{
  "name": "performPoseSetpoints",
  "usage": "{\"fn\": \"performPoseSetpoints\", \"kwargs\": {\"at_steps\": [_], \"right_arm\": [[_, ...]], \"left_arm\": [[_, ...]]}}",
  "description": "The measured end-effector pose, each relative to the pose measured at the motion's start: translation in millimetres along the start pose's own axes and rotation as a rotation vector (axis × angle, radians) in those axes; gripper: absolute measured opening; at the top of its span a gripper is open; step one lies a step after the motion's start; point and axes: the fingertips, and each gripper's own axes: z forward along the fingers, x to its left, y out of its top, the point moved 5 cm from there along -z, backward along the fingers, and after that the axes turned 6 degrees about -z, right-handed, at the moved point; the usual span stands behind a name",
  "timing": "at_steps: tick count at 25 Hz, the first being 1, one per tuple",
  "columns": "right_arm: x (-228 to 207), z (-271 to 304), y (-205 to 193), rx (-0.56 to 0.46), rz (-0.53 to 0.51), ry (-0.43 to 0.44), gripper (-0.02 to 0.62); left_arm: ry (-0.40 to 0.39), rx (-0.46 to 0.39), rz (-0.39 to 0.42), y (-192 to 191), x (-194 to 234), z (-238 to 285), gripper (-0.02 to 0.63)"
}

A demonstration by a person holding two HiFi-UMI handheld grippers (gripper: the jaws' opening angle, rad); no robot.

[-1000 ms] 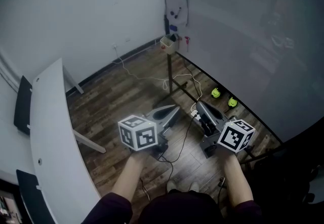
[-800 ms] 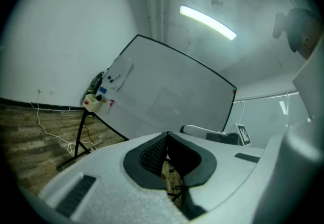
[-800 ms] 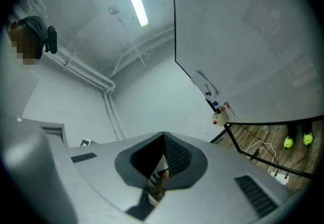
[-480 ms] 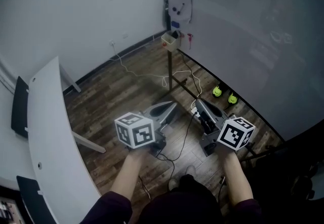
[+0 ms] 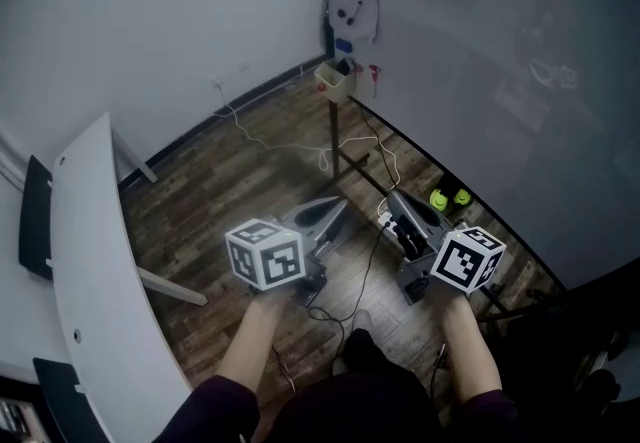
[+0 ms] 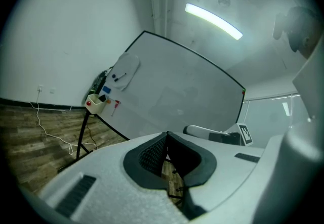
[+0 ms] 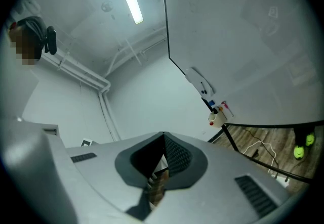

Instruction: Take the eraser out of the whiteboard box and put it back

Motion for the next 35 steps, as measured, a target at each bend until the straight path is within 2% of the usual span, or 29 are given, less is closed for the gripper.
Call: {"fn": "performPoseSetpoints", "kwargs": {"at_steps": [14, 26, 35], "right_arm": [[-95, 56, 39, 0.012, 0.042, 0.026, 0.003], [-133, 85, 46, 0.024, 0.073, 0.049, 0.003], [-164, 123, 50, 0.031, 0.091, 0.047, 0.003]], "left_arm": [[0.039, 0.009, -0.001, 42, 50, 88, 0.006], [0.089, 0.005, -0.005, 56, 79, 113, 0.006], [0.102, 0.009, -0.018, 72, 116, 135, 0.006]]}}
